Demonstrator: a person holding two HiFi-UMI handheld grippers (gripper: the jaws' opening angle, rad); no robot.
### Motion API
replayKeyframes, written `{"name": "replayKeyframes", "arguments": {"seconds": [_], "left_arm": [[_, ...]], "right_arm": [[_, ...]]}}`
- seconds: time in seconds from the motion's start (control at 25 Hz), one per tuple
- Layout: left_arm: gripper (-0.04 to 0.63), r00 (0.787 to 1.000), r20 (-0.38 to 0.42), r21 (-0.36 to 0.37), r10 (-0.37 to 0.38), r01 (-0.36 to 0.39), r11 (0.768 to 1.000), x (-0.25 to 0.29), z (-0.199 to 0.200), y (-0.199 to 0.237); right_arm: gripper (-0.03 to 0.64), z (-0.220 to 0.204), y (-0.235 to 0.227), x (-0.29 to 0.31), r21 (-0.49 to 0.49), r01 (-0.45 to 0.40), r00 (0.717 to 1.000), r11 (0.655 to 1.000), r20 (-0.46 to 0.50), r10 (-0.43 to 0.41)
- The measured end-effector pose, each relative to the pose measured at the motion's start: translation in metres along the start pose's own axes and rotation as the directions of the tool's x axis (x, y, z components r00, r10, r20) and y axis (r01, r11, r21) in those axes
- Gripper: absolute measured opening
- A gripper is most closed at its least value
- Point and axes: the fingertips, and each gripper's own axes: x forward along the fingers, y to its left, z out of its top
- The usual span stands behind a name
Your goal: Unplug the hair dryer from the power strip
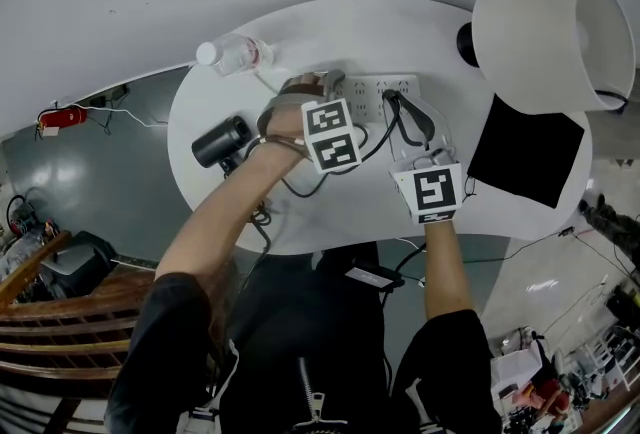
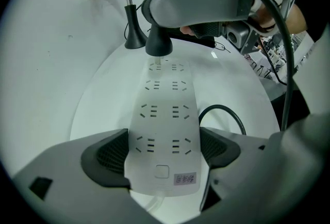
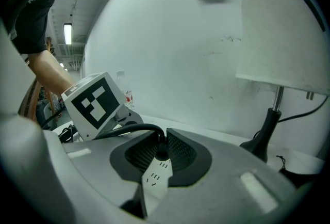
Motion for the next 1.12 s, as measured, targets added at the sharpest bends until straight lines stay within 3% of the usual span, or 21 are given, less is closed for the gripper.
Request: {"name": "replayKeyframes", "arguments": {"seconds": [0.28,0.68,1.12], "left_arm": [[0.407,1.000,-0.001,0.016,0.008,-0.008,1.000,-0.001,-0.002,-0.002],[0.405,0.994,0.096,0.020,0.059,-0.061,0.998,-0.026,0.011,-0.003],[0.402,0.967,0.217,-0.073,0.136,-0.122,0.990,-0.076,0.008,-0.015]], "right_arm": [[0.051,-0.003,0.001,-0.005,0.007,0.018,1.000,1.000,-0.013,-0.018],[0.051,0.003,0.006,-0.015,0.018,0.034,0.999,0.999,-0.003,-0.034],[0.051,0.024,0.022,-0.041,0.002,0.062,0.998,0.998,0.027,-0.062]]}}
